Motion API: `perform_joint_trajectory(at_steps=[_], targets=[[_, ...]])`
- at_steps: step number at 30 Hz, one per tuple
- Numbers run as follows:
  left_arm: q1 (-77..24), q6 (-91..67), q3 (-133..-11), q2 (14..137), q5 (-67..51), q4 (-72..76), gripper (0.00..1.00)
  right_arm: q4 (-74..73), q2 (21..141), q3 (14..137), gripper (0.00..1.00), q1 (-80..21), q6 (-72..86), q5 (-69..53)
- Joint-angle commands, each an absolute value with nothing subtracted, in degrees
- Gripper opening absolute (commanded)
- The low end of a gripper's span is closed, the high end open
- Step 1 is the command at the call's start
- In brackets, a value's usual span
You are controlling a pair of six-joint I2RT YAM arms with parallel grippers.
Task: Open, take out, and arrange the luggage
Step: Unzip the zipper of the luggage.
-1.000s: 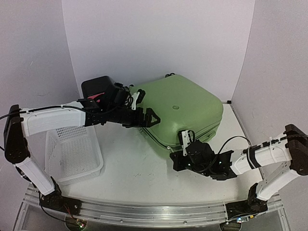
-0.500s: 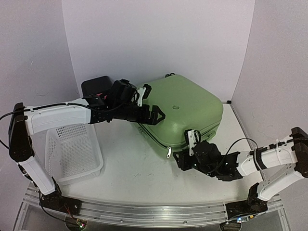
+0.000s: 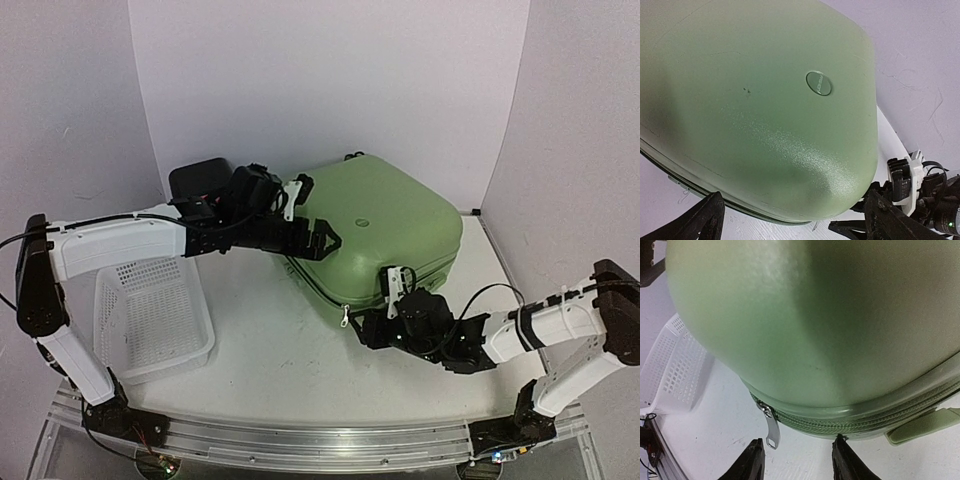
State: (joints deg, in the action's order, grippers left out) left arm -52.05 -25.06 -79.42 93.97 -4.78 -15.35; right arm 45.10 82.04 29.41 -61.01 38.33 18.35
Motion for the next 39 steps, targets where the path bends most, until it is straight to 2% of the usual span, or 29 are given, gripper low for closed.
perform_joint_trajectory(at_steps=[1,10,14,30,35,39], targets=[[-51.8,-23.7,-79.9,90.2,-4.3,-15.4,0.99,52.8,84.4,30.2,0.45,-60.4,42.8,16.0],[-51.9,-23.2,-79.1,89.2,-2.0,-17.2,0.99,55.6,78.0,25.2,0.44,-60.9,45.7,19.8],[-51.9,-23.5,-78.7,88.8,-1.3,-17.6,0.99,50.2,79.6,28.6,0.45,-62.6,46.8,20.9],[-51.8,-23.3,-77.2,86.6,-0.9,-18.5,0.99,62.4,88.1,29.7,0.44,-63.0,51.4,19.5],[-51.8,-23.1,-76.8,86.2,-0.8,-18.7,0.99,63.8,89.6,31.3,0.41,-63.0,50.2,19.4],[-51.8,-23.0,-76.5,85.9,-0.5,-18.8,0.99,64.8,91.1,32.5,0.34,-63.1,50.3,18.9]])
